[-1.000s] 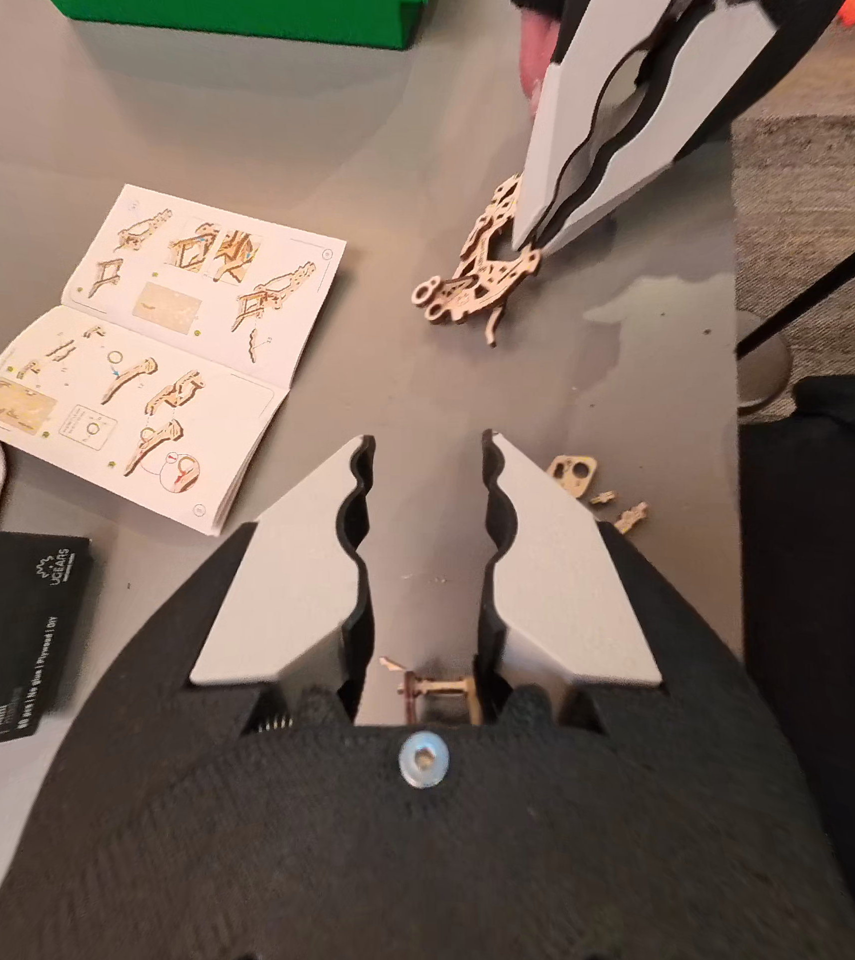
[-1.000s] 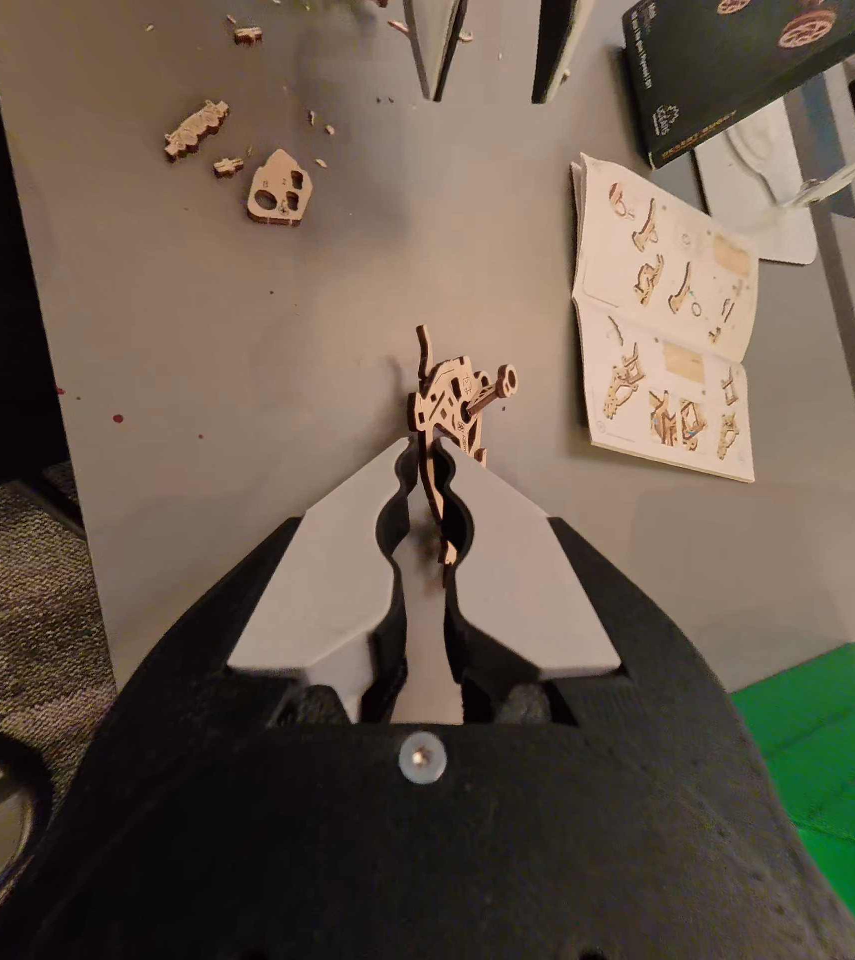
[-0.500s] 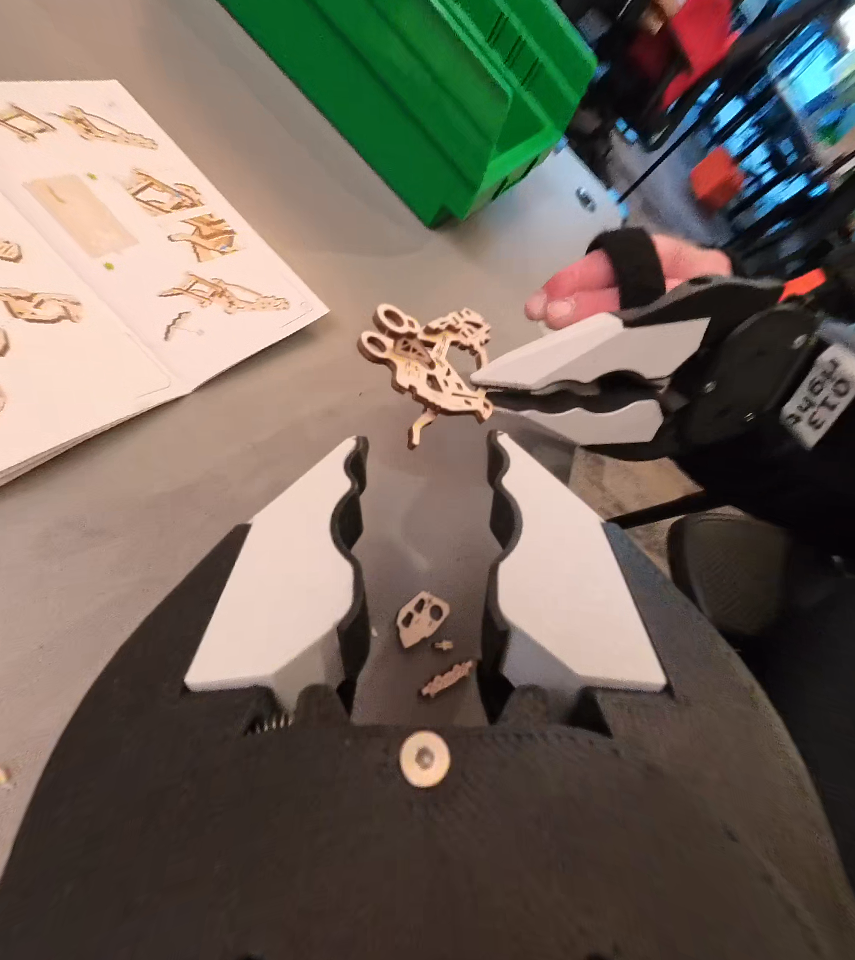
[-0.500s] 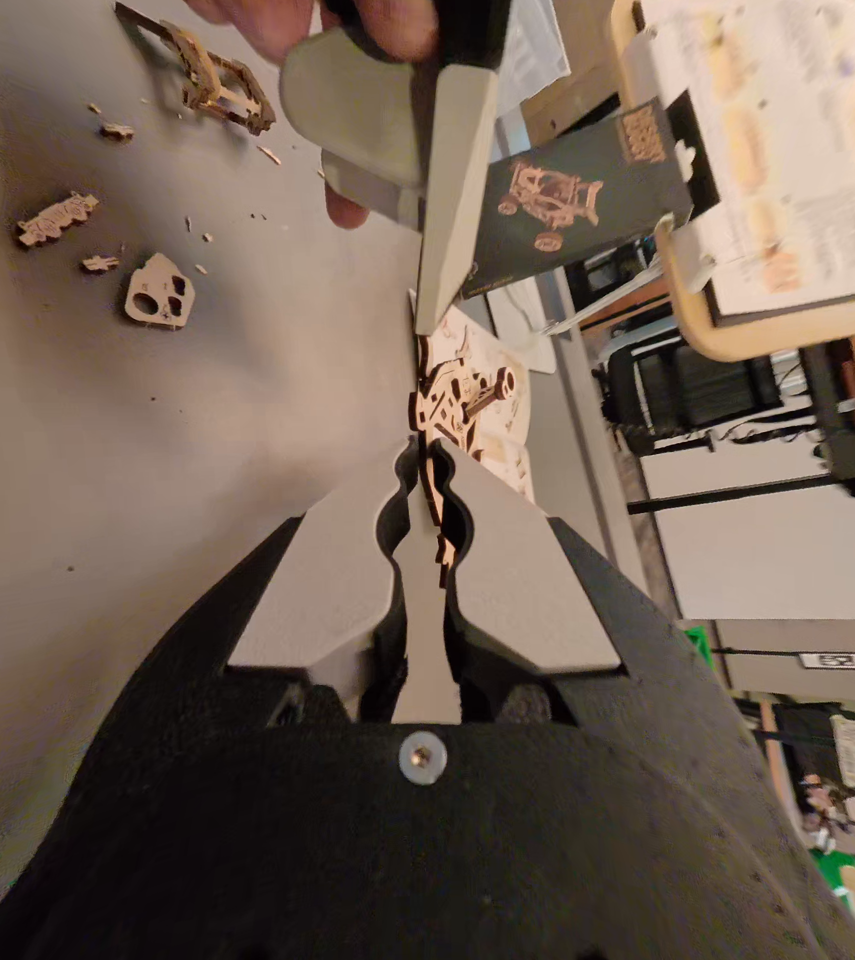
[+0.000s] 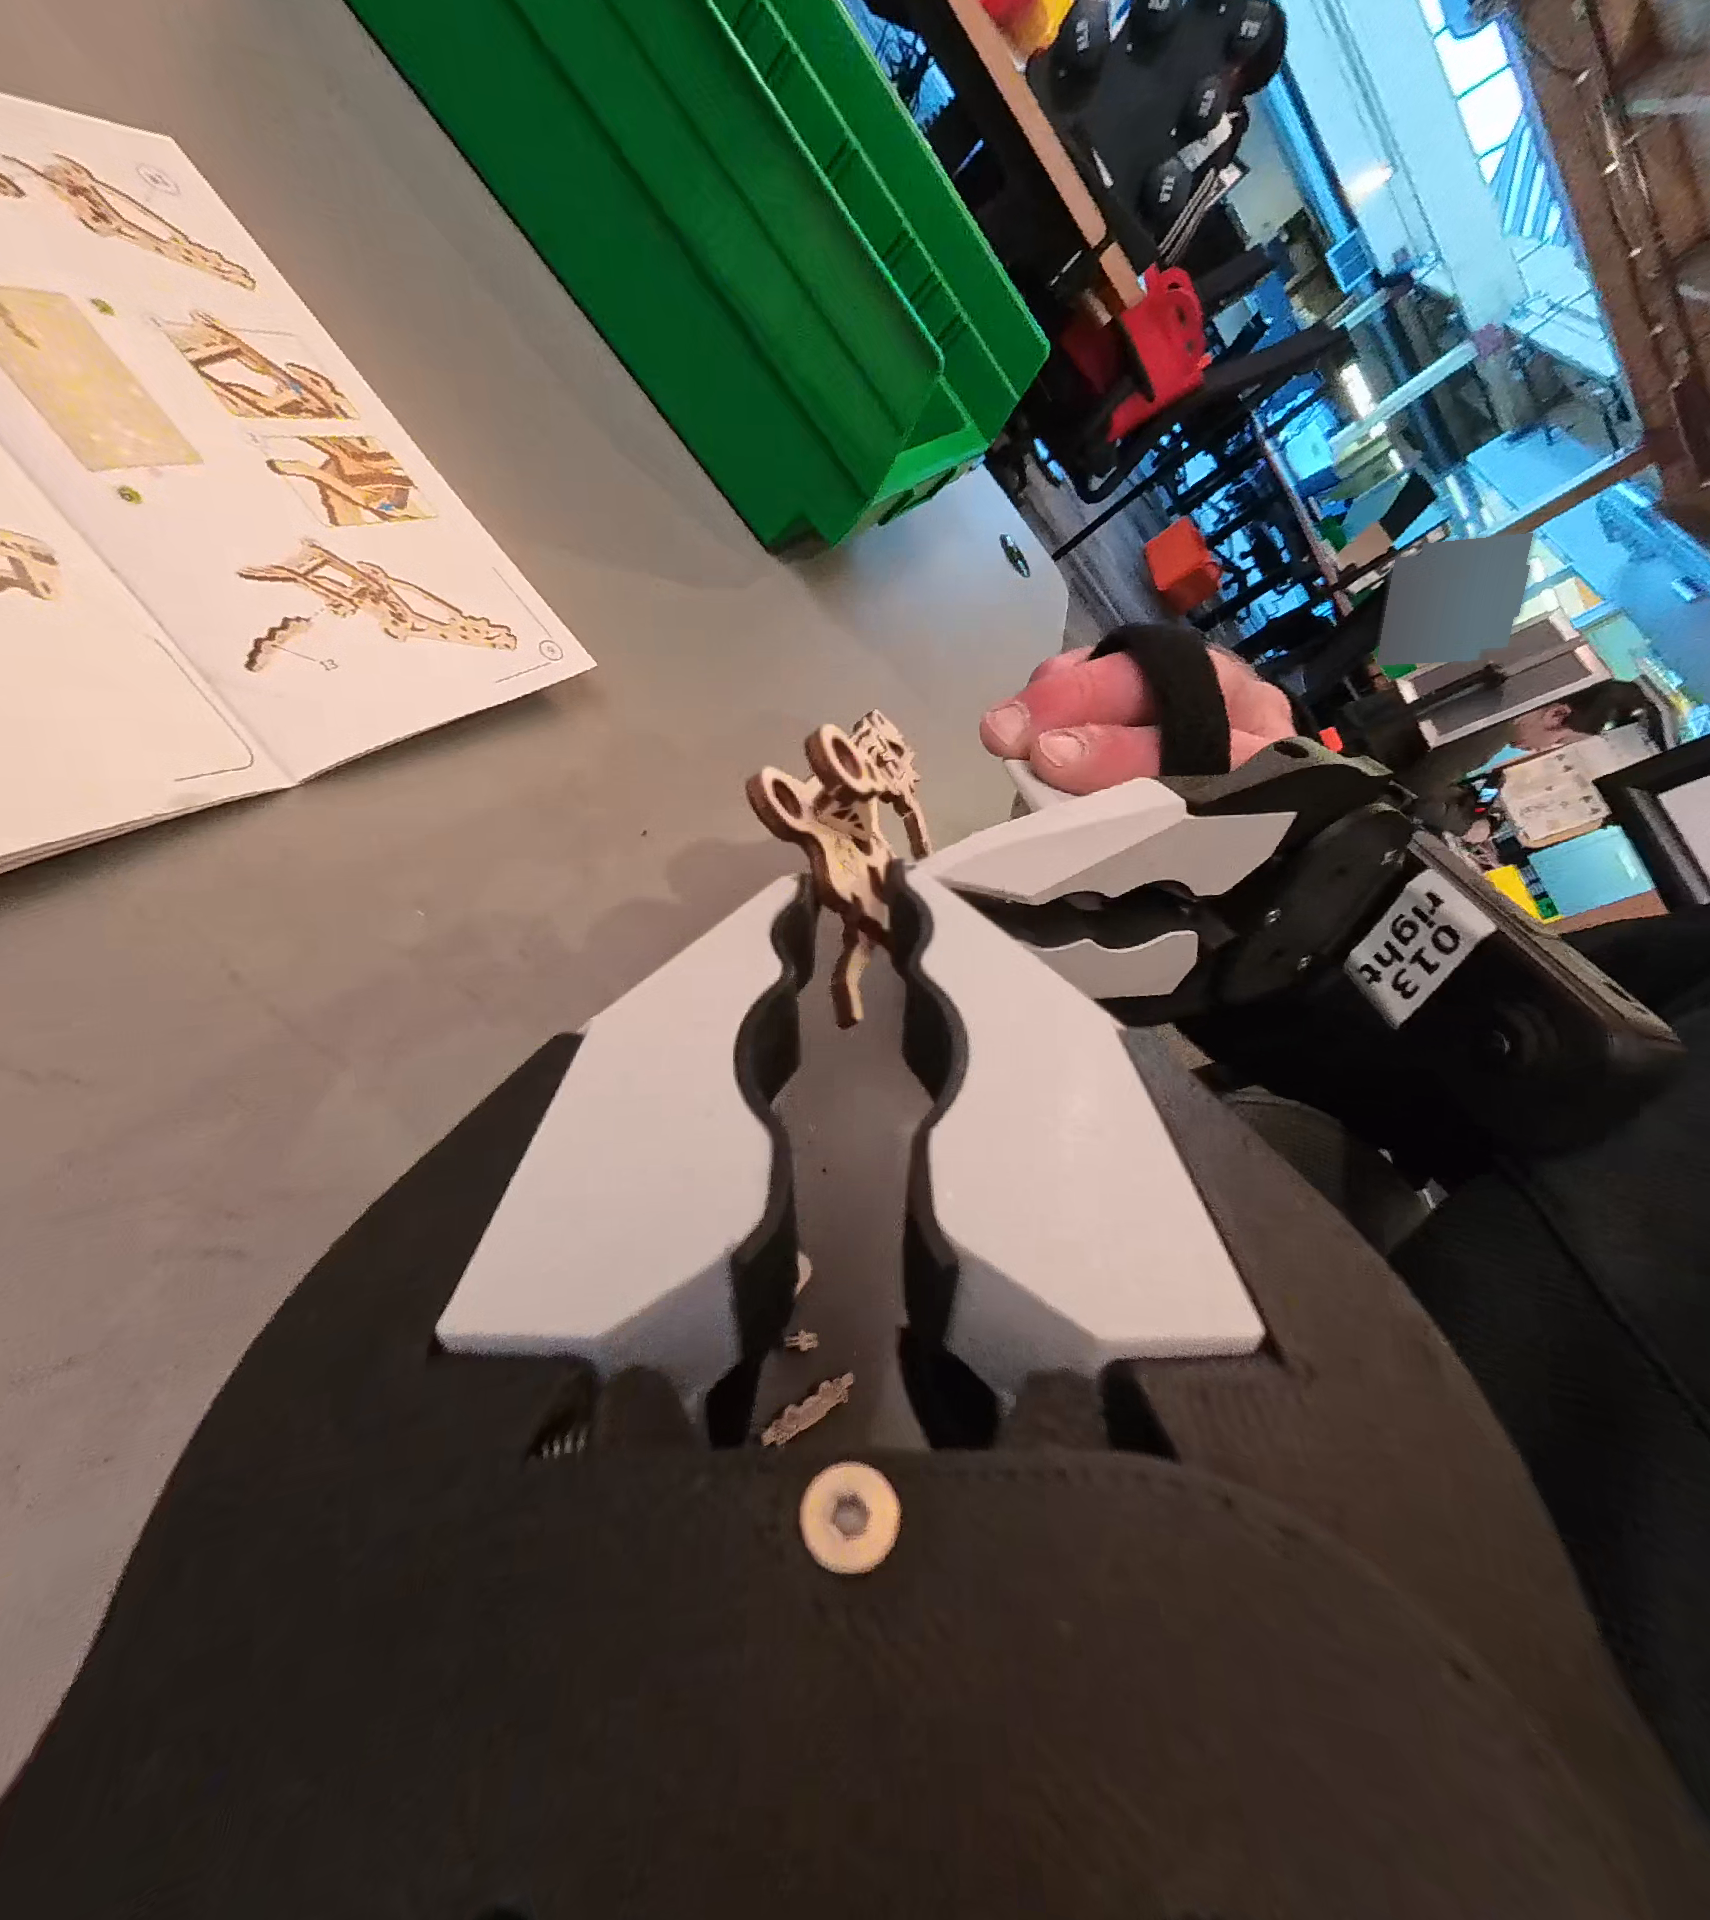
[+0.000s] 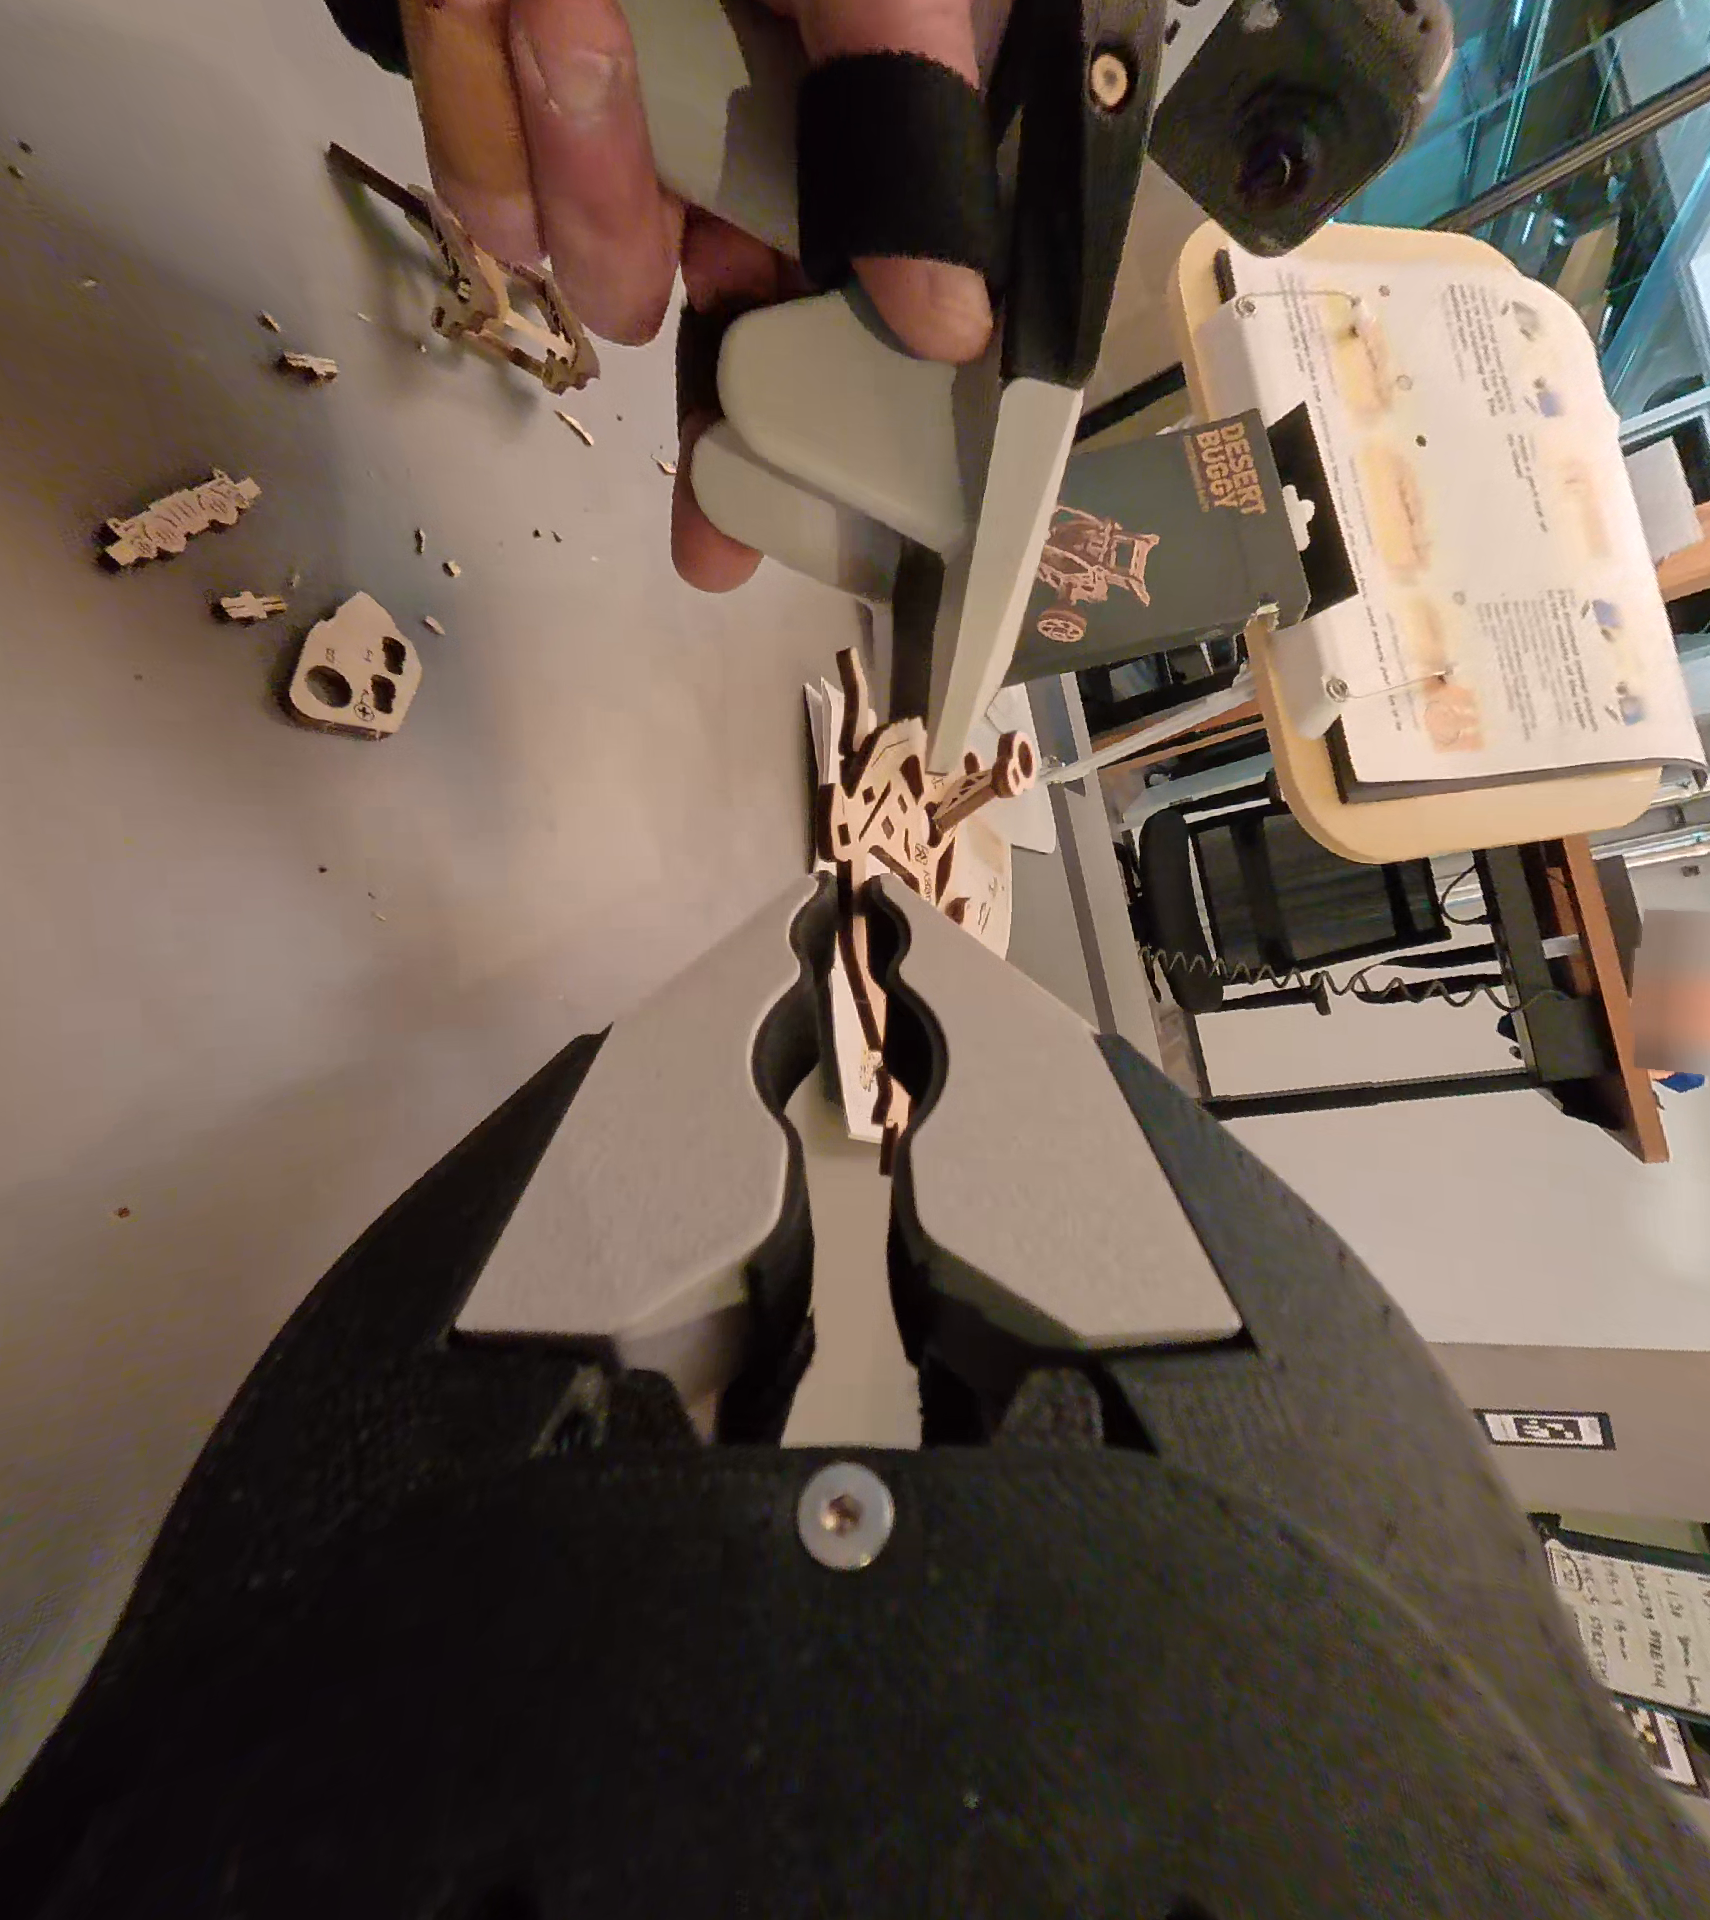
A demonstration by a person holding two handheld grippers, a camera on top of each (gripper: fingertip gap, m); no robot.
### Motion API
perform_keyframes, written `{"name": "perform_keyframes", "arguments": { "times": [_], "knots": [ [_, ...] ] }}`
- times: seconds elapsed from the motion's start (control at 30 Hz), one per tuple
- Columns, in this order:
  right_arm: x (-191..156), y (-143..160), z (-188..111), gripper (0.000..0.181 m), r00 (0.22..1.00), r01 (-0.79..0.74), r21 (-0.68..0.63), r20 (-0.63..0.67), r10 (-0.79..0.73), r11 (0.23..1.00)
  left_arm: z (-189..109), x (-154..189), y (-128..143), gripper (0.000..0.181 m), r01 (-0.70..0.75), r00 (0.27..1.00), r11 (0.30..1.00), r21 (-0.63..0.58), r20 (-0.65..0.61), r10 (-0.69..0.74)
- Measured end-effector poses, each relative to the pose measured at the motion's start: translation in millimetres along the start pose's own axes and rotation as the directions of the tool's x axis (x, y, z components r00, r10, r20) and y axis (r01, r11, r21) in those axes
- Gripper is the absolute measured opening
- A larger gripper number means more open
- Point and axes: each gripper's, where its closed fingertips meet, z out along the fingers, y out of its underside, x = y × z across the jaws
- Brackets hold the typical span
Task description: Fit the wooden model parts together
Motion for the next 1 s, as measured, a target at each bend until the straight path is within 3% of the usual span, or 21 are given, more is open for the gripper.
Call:
{"name": "perform_keyframes", "arguments": {
  "times": [0.43, 0.7, 0.83, 1.0],
  "knots": [
    [2, -2, 4, 0.004, 0.999, -0.05, -0.005, 0.012, 0.051, 0.999, -5, 8, -8, 0.002, -0.003, 0.997, 0.999, 0.042, -0.078, 0.007],
    [3, -7, 0, 0.017, 0.97, -0.221, 0.031, 0.112, 0.217, 0.975, -9, 1, -12, 0.002, -0.017, 0.997, 0.998, 0.054, -0.068, 0.02],
    [8, -13, -12, 0.015, 0.923, -0.355, 0.079, 0.186, 0.336, 0.932, -11, -2, -13, 0.002, -0.053, 0.998, 0.997, 0.051, -0.039, 0.055],
    [30, 15, -16, 0.019, 0.925, -0.377, 0.024, 0.068, 0.375, 0.926, -15, -1, -17, 0.001, 0.008, 0.997, 0.996, 0.085, -0.074, -0.001]
  ]
}}
